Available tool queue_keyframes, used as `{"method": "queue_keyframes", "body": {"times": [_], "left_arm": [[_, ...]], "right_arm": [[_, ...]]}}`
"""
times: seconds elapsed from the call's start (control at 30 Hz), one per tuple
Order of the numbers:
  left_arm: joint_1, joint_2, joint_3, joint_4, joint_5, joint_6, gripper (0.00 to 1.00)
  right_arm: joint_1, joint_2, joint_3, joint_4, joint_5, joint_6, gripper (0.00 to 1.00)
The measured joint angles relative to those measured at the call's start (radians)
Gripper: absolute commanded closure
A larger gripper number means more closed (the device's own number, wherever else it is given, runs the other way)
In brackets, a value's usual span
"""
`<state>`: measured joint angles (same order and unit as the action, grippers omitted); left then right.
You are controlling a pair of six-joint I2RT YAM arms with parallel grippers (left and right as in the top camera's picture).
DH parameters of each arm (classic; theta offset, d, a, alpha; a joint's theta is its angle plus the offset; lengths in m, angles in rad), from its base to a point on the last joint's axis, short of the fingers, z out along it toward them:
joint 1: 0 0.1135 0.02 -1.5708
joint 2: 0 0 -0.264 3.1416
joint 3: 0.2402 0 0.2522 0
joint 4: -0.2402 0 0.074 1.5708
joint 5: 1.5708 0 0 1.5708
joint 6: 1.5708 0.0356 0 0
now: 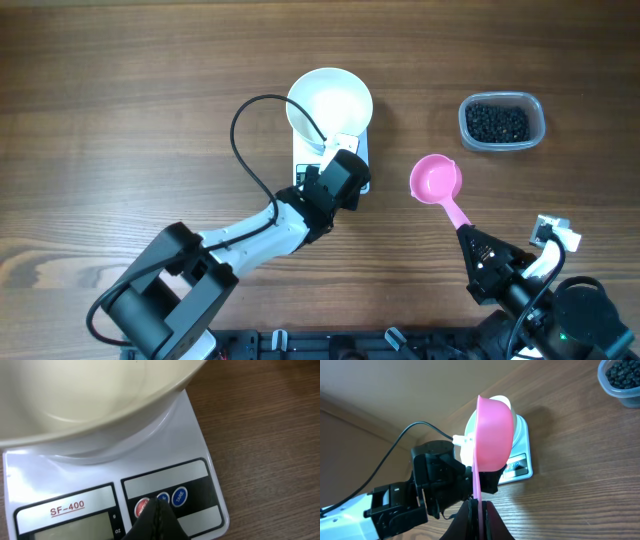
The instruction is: Scoop item into bowl and weigh 150g on scale
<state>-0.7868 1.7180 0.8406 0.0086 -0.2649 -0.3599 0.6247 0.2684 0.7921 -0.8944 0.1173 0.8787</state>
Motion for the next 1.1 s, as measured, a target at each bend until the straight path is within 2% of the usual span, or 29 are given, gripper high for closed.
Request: {"method": "queue_keyframes", "body": {"times": [1.1], "left_arm": [[0.041,0.033,0.0,-0.017,0.027,0.004,0.96]], "right_arm": [[0.0,0.0,0.0,0.0,0.0,0.008,0.96]]}}
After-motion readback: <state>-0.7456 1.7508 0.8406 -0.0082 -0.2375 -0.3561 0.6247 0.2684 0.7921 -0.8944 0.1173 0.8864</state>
